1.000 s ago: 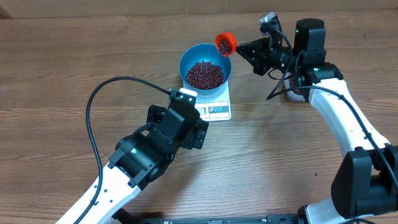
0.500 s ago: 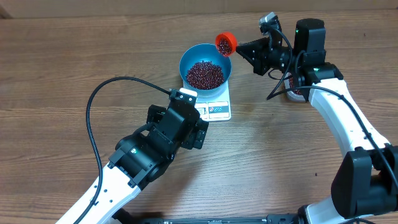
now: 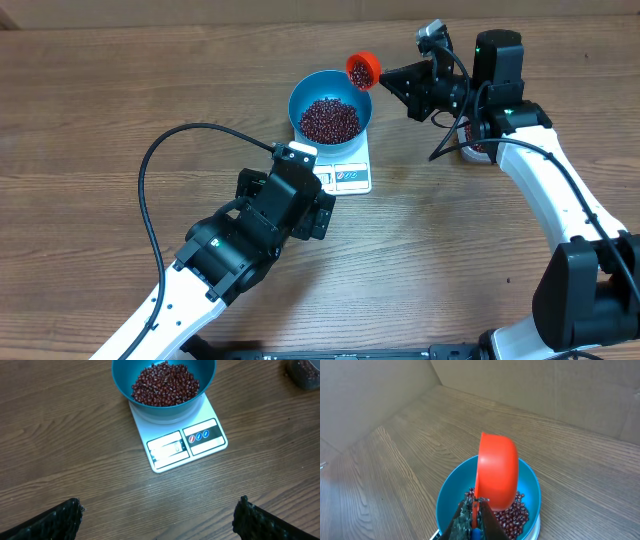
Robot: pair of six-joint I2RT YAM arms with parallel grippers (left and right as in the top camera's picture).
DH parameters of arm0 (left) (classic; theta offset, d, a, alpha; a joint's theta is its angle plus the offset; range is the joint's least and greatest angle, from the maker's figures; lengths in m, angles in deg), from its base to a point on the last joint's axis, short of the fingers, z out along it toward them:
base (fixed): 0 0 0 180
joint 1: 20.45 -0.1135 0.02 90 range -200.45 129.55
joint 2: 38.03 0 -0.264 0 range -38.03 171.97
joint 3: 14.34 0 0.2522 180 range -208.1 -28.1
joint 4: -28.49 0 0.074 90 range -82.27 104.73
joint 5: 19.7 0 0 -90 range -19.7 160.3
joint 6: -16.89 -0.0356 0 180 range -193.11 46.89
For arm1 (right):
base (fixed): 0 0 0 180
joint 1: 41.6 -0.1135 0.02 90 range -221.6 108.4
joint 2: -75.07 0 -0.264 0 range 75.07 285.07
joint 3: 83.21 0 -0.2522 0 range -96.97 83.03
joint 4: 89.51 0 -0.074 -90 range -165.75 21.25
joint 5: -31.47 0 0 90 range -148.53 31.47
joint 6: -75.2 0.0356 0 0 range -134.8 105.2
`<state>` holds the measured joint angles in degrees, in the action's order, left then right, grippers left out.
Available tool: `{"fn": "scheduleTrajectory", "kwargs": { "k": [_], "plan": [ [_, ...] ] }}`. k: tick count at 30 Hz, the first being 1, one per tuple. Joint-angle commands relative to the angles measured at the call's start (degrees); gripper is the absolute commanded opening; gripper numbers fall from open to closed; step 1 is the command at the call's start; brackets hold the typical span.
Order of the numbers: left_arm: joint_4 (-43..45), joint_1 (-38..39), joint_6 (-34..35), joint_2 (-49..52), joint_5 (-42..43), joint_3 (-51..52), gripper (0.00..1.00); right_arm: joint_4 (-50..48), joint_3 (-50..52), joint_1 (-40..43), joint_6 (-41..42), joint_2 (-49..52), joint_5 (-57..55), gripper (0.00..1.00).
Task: Scoop item into bowl and weigh 150g on scale
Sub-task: 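Tilt the red cup to pour beans into the teal bowl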
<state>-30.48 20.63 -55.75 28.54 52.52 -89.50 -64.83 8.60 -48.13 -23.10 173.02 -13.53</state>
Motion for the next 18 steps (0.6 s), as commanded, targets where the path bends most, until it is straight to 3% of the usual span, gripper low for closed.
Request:
{"fn": "scheduleTrajectory", "kwargs": {
  "k": [1,8,18],
  "plan": [
    [0.02,-0.57,-0.48,0.2,-0.2,0.24,1.0,-0.59,0.13,-0.26,-0.81,0.07,0.04,0.04],
    [0.02,-0.57,-0.48,0.2,-0.2,0.24,0.99,-0.59,0.13,-0.22,1.86,0.07,0.0,0.04],
    [0.02,-0.57,-0.48,0.2,-0.2,0.24,0.99,-0.15,0.13,-0.55,-1.09,0.07,-1.79,0.04]
  ]
}}
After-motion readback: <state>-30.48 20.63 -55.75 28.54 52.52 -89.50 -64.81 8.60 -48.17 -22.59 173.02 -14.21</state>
